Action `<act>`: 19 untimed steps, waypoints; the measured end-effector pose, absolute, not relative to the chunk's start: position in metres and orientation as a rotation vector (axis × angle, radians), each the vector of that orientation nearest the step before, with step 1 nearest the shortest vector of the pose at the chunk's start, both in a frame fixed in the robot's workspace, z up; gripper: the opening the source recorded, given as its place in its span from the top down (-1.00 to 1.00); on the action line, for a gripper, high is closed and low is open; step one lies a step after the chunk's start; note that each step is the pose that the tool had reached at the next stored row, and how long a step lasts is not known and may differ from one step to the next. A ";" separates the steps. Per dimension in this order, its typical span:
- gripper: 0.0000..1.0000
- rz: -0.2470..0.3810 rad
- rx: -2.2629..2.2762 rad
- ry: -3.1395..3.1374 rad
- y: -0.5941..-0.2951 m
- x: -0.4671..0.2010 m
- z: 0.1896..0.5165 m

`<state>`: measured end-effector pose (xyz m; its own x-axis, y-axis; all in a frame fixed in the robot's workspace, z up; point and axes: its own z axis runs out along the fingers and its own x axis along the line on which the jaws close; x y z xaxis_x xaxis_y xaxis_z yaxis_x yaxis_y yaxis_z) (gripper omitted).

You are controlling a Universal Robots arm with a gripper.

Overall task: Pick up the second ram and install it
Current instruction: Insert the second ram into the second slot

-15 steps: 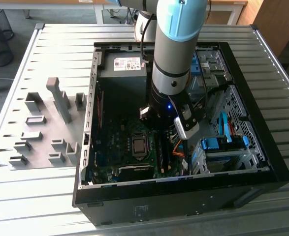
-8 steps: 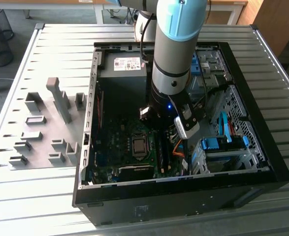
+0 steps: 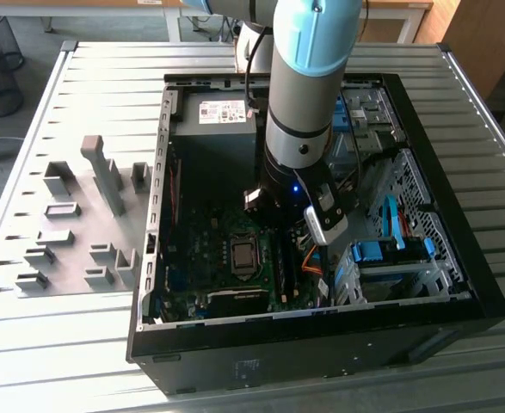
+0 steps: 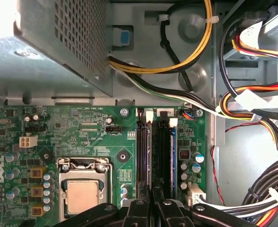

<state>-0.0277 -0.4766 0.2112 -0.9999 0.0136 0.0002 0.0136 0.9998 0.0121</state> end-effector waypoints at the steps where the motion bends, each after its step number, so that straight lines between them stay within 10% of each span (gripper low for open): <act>1: 0.73 -0.018 -0.020 -3.141 -0.476 -0.028 0.211; 19: 0.73 -0.016 -0.007 -3.141 -0.476 -0.028 0.207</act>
